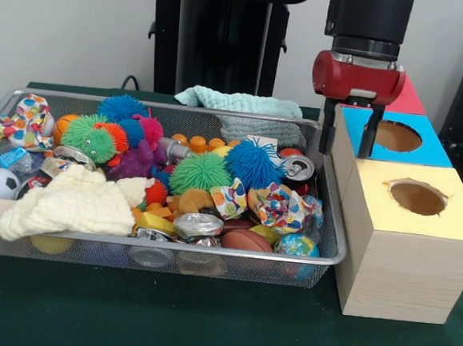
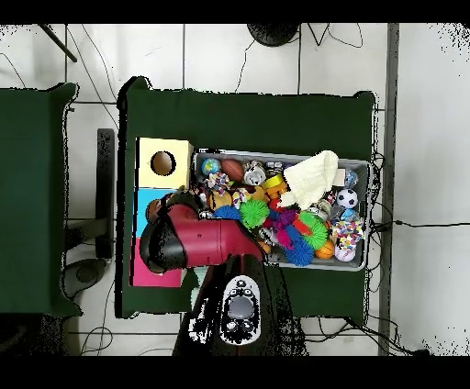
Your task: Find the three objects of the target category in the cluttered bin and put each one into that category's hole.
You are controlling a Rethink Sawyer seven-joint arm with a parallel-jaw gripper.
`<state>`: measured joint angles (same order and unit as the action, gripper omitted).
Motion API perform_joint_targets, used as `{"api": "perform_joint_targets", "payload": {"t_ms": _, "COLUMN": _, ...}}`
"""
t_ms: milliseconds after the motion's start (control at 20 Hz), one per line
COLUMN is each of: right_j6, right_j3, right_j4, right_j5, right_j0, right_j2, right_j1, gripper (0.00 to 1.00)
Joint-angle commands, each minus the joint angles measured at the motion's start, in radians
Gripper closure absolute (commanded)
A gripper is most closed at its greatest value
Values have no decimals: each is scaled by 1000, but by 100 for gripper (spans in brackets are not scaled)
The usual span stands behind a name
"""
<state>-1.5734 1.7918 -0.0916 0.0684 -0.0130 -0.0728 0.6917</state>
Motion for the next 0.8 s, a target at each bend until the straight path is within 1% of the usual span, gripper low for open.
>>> {"api": "perform_joint_targets", "payload": {"t_ms": 50, "right_j6": -99, "right_j3": -23, "right_j4": -15, "right_j5": 112, "right_j0": 53, "right_j2": 12, "right_j1": -31, "gripper": 0}}
{"api": "perform_joint_targets", "payload": {"t_ms": 250, "right_j6": -87, "right_j3": -33, "right_j4": -14, "right_j5": 164, "right_j0": 41, "right_j2": -9, "right_j1": -1, "gripper": 0}}
{"api": "perform_joint_targets", "payload": {"t_ms": 350, "right_j6": -81, "right_j3": -34, "right_j4": -18, "right_j5": 172, "right_j0": 49, "right_j2": -9, "right_j1": 2, "gripper": 0}}
{"api": "perform_joint_targets", "payload": {"t_ms": 600, "right_j6": -78, "right_j3": -25, "right_j4": -41, "right_j5": 105, "right_j0": 97, "right_j2": 22, "right_j1": -28, "gripper": 0}}
{"api": "perform_joint_targets", "payload": {"t_ms": 800, "right_j6": -59, "right_j3": -41, "right_j4": -59, "right_j5": 92, "right_j0": 117, "right_j2": 30, "right_j1": -46, "gripper": 0}}
